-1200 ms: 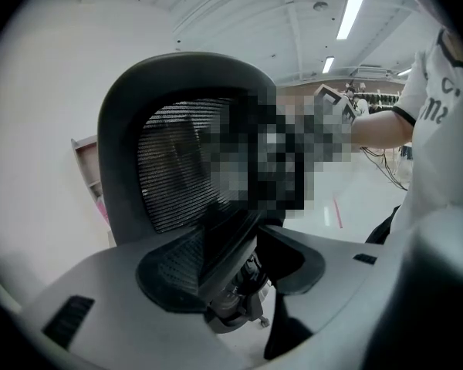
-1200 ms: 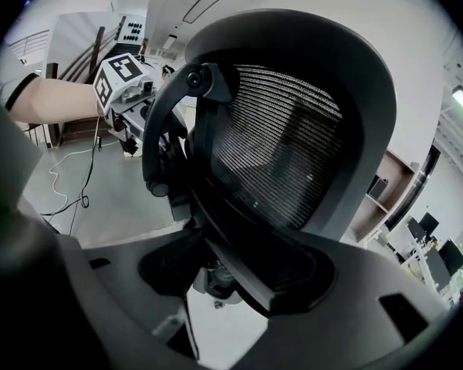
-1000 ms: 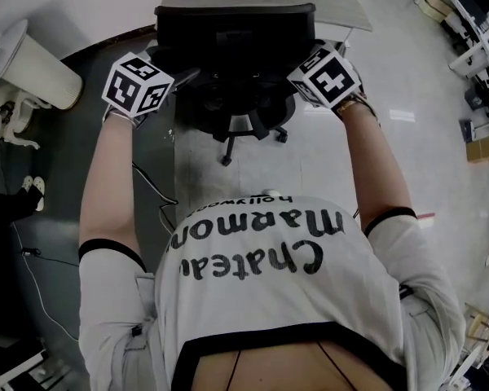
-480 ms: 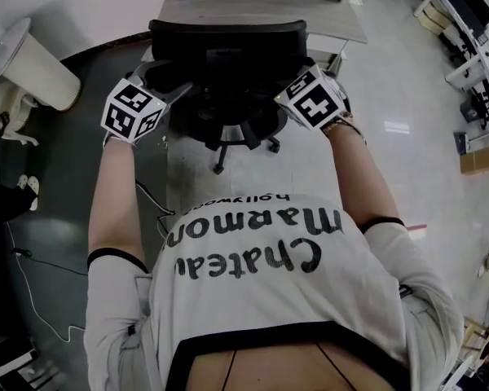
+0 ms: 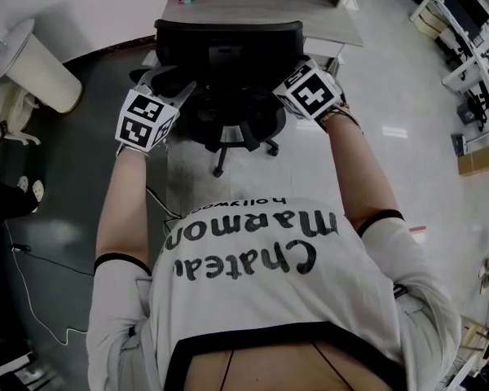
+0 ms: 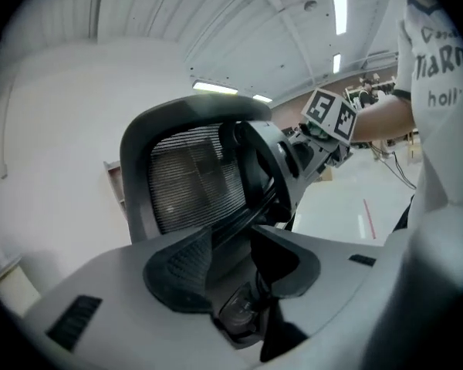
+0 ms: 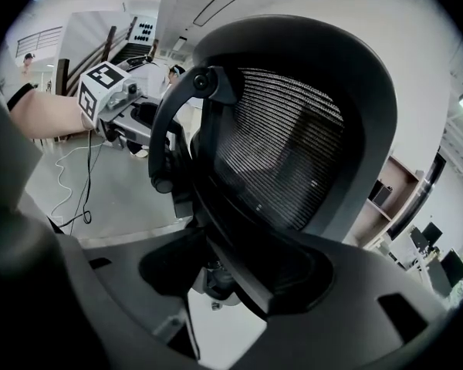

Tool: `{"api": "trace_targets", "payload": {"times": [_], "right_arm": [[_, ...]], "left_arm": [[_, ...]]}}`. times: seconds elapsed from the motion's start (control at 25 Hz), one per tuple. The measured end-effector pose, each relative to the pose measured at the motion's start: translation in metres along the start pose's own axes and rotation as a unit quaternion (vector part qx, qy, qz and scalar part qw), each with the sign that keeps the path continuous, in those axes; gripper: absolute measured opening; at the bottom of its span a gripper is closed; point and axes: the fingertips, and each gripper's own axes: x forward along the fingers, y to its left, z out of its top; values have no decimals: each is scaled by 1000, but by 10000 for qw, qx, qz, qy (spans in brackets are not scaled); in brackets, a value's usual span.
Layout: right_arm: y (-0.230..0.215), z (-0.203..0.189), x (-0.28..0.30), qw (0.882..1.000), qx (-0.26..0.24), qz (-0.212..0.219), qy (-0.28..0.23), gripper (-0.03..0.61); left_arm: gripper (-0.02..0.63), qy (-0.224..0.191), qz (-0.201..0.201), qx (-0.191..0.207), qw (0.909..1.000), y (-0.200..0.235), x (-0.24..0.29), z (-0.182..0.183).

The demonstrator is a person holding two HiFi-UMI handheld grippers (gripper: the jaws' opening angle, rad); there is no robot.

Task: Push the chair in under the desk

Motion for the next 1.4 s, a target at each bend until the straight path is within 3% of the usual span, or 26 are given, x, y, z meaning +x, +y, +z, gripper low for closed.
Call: {"api": "trace_targets", "payload": {"times": [0.24, 0.36, 0.44, 0.64, 0.76, 0.88, 1.04, 1.16, 1.4], "right_arm": [[-2, 1, -1, 9999, 13, -112, 26, 252], [-3, -1, 2, 9999, 31, -159, 54, 253], [-5, -2, 2, 9998, 14, -175, 43, 255], [-6, -2, 1, 9994, -44, -329, -100, 258], [-7, 2, 0, 9984, 119, -539, -158, 267], [-8, 7, -9, 9961, 395, -710, -343, 268], [-8, 5, -28, 9900, 991, -834, -559, 232], [-1, 3, -45, 9793, 1665, -826, -800, 229], [30, -3, -73, 9421, 3020, -493, -1374, 196]], "left_arm": [[133, -739, -220, -1022, 9918, -33, -30, 43], [92, -1335, -287, -1784, 9744, -44, -48, 68], [55, -1633, -362, -2059, 9642, -53, -61, 83], [21, -1904, -371, -1877, 9629, -77, -87, 102], [17, -1954, -392, -1988, 9596, -80, -98, 103], [17, -1980, -418, -2237, 9534, -77, -107, 102], [17, -1885, -310, -2231, 9559, -75, -115, 97], [17, -1915, -190, -2360, 9525, -72, -120, 94], [17, -1909, -177, -2488, 9494, -83, -121, 87]]}}
